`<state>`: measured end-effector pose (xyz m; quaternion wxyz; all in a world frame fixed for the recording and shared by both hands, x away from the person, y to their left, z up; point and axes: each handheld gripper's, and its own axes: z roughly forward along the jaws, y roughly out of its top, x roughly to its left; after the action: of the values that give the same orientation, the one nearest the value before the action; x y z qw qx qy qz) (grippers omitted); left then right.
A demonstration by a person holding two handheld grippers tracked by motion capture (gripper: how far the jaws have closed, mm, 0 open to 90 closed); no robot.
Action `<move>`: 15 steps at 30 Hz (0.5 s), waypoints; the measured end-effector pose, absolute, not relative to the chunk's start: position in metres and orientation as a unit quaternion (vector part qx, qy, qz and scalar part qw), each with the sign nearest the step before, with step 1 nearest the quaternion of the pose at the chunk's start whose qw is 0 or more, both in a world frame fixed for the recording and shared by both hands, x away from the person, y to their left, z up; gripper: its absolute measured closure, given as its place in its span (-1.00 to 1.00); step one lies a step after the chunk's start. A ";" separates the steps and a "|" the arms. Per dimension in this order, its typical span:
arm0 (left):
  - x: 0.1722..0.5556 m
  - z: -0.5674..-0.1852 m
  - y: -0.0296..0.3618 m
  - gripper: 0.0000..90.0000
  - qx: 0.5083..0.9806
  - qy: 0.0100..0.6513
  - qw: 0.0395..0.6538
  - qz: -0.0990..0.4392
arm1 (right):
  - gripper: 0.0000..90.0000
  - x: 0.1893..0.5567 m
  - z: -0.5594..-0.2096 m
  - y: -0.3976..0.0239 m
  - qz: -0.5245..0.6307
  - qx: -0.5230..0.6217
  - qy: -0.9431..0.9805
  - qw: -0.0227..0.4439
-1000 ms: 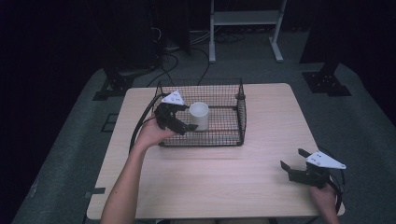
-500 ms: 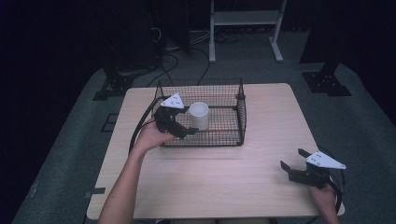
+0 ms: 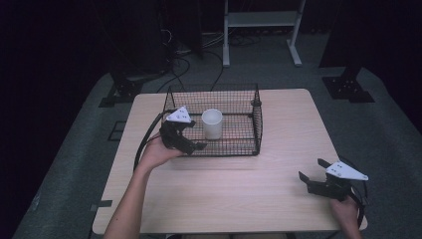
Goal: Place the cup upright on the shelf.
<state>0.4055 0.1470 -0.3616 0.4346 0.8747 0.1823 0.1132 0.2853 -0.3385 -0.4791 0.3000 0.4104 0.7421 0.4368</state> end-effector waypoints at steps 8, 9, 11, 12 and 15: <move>0.399 -0.366 0.151 -0.89 0.873 0.185 0.438 0.110 | -0.70 0.285 -0.479 -0.339 0.437 0.411 0.742 0.300; 0.398 -0.366 0.151 -0.89 0.871 0.184 0.442 0.113 | -0.70 0.285 -0.479 -0.339 0.437 0.411 0.742 0.299; 0.395 -0.366 0.151 -0.89 0.869 0.182 0.445 0.117 | -0.70 0.285 -0.479 -0.339 0.437 0.411 0.742 0.299; 0.393 -0.367 0.152 -0.89 0.869 0.181 0.446 0.117 | -0.71 0.285 -0.479 -0.339 0.437 0.412 0.742 0.299; 0.389 -0.368 0.152 -0.89 0.867 0.182 0.449 0.117 | -0.70 0.285 -0.479 -0.339 0.437 0.411 0.742 0.299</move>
<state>0.3895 0.1523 -0.3681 0.4488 0.8671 0.1816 0.1175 0.2853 -0.3388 -0.4791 0.2993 0.4112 0.7417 0.4373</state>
